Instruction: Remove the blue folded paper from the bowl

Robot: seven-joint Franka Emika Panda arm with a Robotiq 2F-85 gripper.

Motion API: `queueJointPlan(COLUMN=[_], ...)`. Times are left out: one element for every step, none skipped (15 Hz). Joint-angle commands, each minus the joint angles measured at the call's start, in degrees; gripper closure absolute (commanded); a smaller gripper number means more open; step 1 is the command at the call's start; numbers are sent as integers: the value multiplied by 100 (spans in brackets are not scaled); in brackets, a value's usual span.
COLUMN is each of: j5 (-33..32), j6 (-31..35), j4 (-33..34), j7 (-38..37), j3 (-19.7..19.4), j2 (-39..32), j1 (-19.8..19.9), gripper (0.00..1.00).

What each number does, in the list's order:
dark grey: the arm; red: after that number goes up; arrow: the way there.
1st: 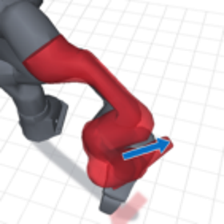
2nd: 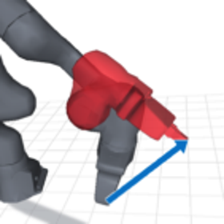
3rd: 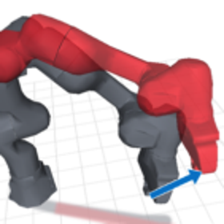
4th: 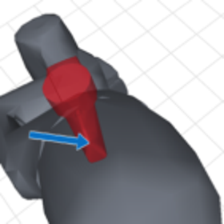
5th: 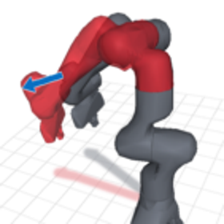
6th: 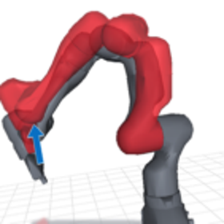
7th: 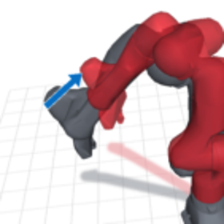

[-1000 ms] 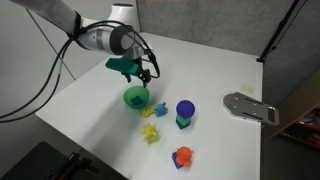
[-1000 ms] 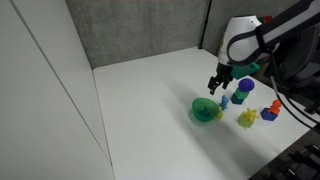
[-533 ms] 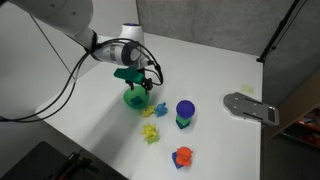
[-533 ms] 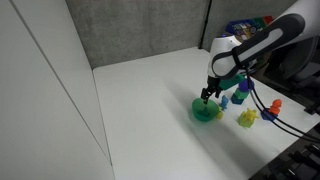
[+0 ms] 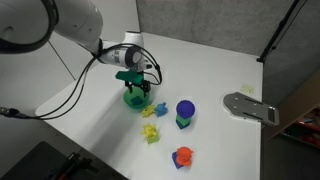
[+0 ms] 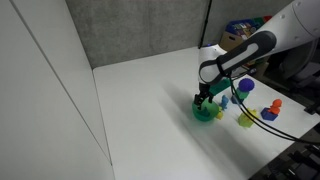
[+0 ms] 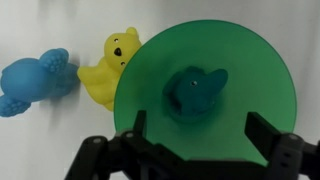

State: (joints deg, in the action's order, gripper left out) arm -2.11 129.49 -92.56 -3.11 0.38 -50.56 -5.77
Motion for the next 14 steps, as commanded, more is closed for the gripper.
queueJointPlan(j5=[-59,-49,-39,-43,-46,-41,-46,-53,-64,-63,-64,-69,-69,-78], j6=[-520,-620,-725,-799,-870,-939,-985,-1026,-1055,-1071,-1084,-1093,-1108,-1120], j4=[541,606,670,715,767,806,841,872,895,911,937,963,1000,1034], j7=[20,34,43,43,45,50,63,67,76,72,71,65,58,50], j3=[-4,6,17,19,21,29,38,44,50,57,62,61,59,54], j2=[-285,-325,-366,-409,-457,-496,-540,-585,-627,-659,-698,-731,-759,-774], j1=[-20,-14,-9,-14,-18,-18,-23,-33,-44,-51,-58,-68,-78,-95], gripper=[0,0,0,0,0,0,0,0,0,0,0,0,25,26])
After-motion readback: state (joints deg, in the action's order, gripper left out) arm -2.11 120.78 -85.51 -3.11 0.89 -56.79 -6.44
